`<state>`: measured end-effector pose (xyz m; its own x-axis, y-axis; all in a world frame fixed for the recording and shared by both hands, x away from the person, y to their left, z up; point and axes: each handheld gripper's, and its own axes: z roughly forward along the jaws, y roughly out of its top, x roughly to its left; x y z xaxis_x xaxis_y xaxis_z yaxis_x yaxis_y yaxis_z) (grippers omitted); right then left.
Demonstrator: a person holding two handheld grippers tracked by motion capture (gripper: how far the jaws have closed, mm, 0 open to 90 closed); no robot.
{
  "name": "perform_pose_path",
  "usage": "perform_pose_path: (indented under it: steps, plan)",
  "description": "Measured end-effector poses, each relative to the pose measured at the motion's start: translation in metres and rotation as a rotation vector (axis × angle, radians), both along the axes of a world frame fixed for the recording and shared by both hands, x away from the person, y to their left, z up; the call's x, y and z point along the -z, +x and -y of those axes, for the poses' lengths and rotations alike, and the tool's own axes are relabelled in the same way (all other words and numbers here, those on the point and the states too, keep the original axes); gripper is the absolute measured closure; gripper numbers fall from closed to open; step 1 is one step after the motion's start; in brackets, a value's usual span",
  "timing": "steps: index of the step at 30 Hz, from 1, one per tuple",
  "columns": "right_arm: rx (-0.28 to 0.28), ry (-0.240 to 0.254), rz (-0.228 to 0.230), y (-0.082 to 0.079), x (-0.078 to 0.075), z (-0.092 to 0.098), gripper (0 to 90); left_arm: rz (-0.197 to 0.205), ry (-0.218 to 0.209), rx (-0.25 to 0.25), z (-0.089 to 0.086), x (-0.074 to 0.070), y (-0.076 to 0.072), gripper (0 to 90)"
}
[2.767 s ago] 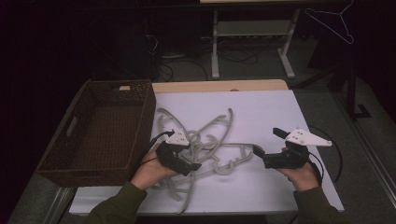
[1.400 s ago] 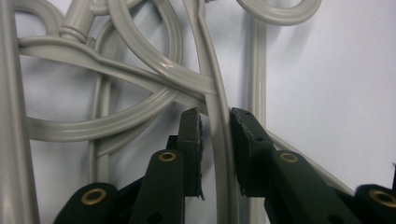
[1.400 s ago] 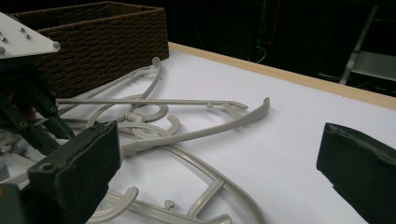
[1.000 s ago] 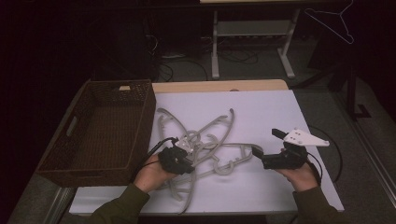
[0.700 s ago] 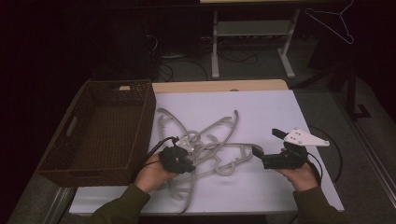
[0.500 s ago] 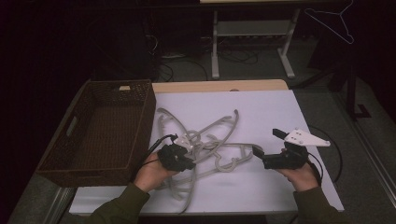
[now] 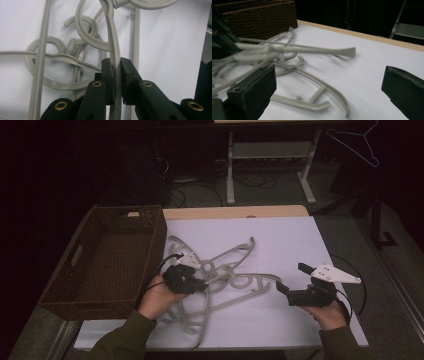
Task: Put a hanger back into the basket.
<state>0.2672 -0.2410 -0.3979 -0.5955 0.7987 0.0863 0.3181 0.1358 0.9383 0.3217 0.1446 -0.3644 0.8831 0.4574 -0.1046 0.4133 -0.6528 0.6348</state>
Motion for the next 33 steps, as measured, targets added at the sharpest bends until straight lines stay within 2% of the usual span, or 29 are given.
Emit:
perform_pose_path:
  steps: [3, 8, 10, 15, 19, 26, 27, 31, 33]
  plan:
    - [0.006, -0.002, -0.011, -0.001, 0.003, 0.002, 0.0, 0.004, -0.025, -0.014, -0.001, -0.008, 0.003, 82.4]
    - [0.005, -0.004, -0.014, 0.000, 0.005, 0.003, 0.0, 0.017, -0.034, -0.014, -0.004, -0.020, 0.006, 82.4]
    - [0.002, -0.005, -0.016, 0.000, 0.005, 0.002, 0.0, 0.021, -0.059, -0.025, -0.007, -0.029, 0.009, 82.5]
    - [-0.001, -0.003, -0.016, 0.001, 0.005, 0.001, 0.0, 0.032, -0.082, -0.036, -0.012, -0.042, 0.012, 82.5]
    - [-0.006, -0.009, -0.016, 0.001, 0.006, 0.000, 0.0, 0.019, -0.120, -0.043, -0.023, -0.056, 0.017, 82.5]
    - [-0.008, -0.008, -0.015, 0.001, 0.006, -0.001, 0.0, 0.024, -0.133, -0.047, -0.035, -0.072, 0.020, 82.5]
    - [-0.007, -0.009, -0.014, 0.001, 0.006, -0.001, 0.0, 0.025, -0.140, -0.049, -0.040, -0.078, 0.020, 82.5]
    - [-0.009, -0.009, -0.014, 0.001, 0.006, -0.001, 0.0, 0.032, -0.145, -0.062, -0.049, -0.084, 0.020, 82.5]
    - [-0.009, -0.013, -0.015, 0.001, 0.006, -0.001, 0.0, 0.038, -0.152, -0.080, -0.060, -0.089, 0.020, 82.5]
